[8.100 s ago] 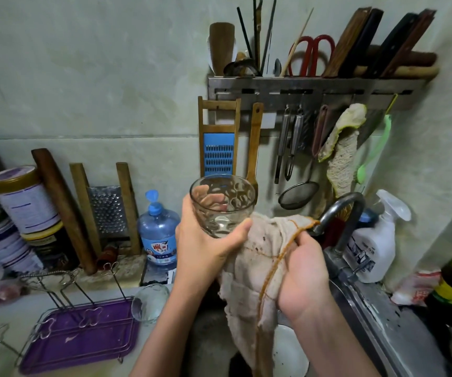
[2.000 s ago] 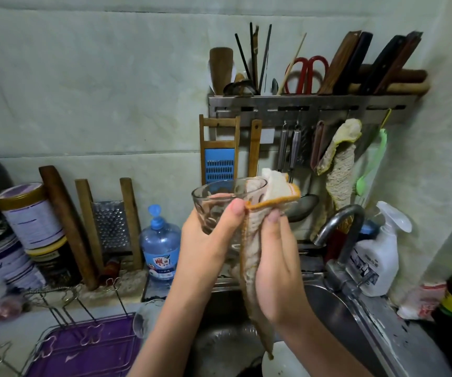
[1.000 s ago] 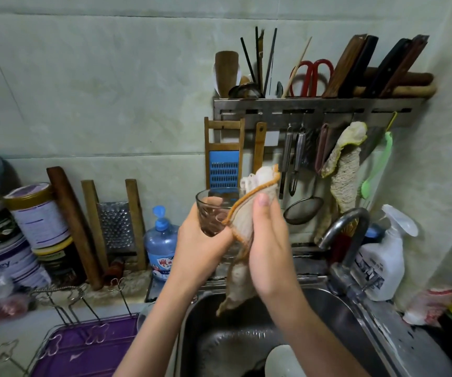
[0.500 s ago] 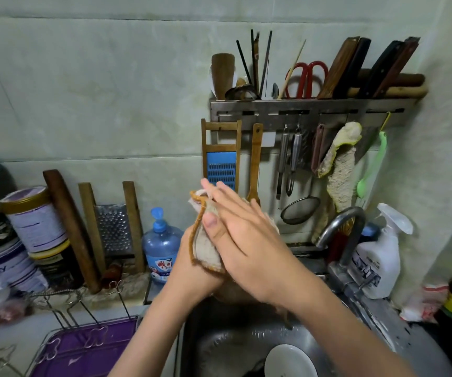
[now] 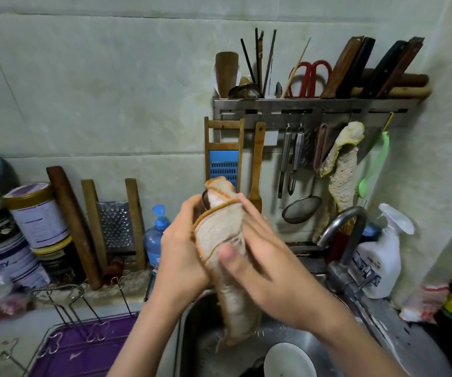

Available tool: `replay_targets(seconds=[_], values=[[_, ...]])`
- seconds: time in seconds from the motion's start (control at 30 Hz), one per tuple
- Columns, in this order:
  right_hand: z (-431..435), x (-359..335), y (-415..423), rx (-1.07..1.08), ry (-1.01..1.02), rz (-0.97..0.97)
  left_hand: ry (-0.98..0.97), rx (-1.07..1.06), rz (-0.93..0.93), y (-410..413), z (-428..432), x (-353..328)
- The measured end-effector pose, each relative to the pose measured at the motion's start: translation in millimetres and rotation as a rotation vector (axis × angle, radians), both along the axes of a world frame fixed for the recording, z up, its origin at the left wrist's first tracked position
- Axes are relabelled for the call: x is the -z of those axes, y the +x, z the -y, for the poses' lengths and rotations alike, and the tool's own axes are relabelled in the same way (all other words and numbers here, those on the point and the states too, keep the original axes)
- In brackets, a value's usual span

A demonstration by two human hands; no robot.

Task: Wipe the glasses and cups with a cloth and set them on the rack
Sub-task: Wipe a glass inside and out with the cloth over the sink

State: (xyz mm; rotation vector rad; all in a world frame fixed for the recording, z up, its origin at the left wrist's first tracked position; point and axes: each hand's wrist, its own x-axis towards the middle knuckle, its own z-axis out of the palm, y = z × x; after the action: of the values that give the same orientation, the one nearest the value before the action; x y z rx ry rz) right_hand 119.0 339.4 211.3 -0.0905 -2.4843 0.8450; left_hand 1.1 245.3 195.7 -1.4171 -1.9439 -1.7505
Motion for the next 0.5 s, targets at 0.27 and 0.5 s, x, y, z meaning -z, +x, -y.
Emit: replay_targets(seconds=[0.27, 0.5], values=[[-9.7, -0.8, 11.8, 0.101, 0.027, 0.022, -0.207, 0.007, -0.155, 3.4, -4.6, -0.3], [-20.0, -7.3, 22.3, -0.122, -0.516, 0.035, -0.284, 0.08, -0.015, 4.1, -2.0, -2.6]])
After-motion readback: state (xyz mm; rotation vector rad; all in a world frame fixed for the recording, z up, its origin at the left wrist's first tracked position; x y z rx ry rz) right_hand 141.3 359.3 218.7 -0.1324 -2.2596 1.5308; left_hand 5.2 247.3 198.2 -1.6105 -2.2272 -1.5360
